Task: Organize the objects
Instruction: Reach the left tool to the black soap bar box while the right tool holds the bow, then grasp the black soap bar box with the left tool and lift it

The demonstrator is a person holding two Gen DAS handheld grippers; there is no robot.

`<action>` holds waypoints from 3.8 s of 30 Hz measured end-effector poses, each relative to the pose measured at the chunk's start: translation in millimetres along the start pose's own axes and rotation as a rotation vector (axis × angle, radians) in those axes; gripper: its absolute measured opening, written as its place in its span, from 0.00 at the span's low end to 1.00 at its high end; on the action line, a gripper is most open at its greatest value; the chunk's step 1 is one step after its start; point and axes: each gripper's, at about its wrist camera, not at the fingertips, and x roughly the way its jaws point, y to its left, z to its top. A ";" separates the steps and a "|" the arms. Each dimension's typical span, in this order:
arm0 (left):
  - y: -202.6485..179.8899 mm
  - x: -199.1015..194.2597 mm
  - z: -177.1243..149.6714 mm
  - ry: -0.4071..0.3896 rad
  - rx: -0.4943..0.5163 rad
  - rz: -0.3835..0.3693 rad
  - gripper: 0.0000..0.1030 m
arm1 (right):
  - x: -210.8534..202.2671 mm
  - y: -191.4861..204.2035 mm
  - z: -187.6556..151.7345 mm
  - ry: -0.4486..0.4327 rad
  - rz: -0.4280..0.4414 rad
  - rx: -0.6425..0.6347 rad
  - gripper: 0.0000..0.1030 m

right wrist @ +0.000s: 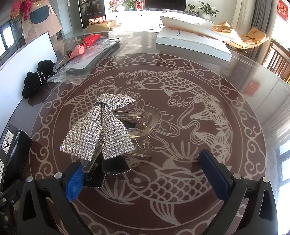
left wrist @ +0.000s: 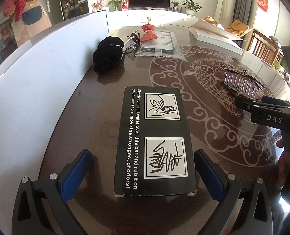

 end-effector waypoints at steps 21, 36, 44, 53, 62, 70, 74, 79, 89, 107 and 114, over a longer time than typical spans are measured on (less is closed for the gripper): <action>0.3 0.0 0.0 0.000 0.000 0.001 1.00 | 0.2 0.1 -0.4 0.000 0.001 -0.001 1.00; 0.5 -0.1 0.0 -0.001 0.000 0.002 1.00 | 0.0 0.1 -0.3 0.000 0.001 -0.001 1.00; 0.3 0.0 -0.1 -0.001 0.000 0.001 1.00 | -0.1 0.0 -0.2 0.000 0.001 -0.001 1.00; 0.2 -0.3 -0.2 -0.001 0.000 0.001 1.00 | -0.1 -0.1 -0.2 0.000 0.001 -0.001 1.00; 0.5 -0.4 -0.3 -0.001 -0.001 0.001 1.00 | -0.1 -0.1 -0.1 0.000 0.001 -0.001 1.00; 0.8 -0.5 -0.1 -0.001 -0.001 0.001 1.00 | -0.1 0.0 -0.1 -0.001 0.001 -0.001 1.00; 0.5 -0.7 -0.2 -0.001 -0.001 0.001 1.00 | -0.1 0.0 -0.1 0.000 0.001 -0.001 1.00; 0.4 -0.6 -0.2 -0.001 -0.001 0.001 1.00 | -0.2 0.1 -0.1 0.000 0.001 -0.001 1.00; 0.8 -1.5 -0.7 0.017 0.030 -0.018 1.00 | 0.0 -0.2 0.2 0.003 0.003 -0.003 1.00; 23.6 -32.1 -8.8 -0.102 -0.028 -0.116 0.56 | -28.1 2.1 15.4 0.023 0.154 -0.027 0.46; 30.0 -59.2 -8.3 -0.149 -0.098 -0.213 0.55 | -77.3 -0.7 8.4 -0.016 0.217 -0.059 0.46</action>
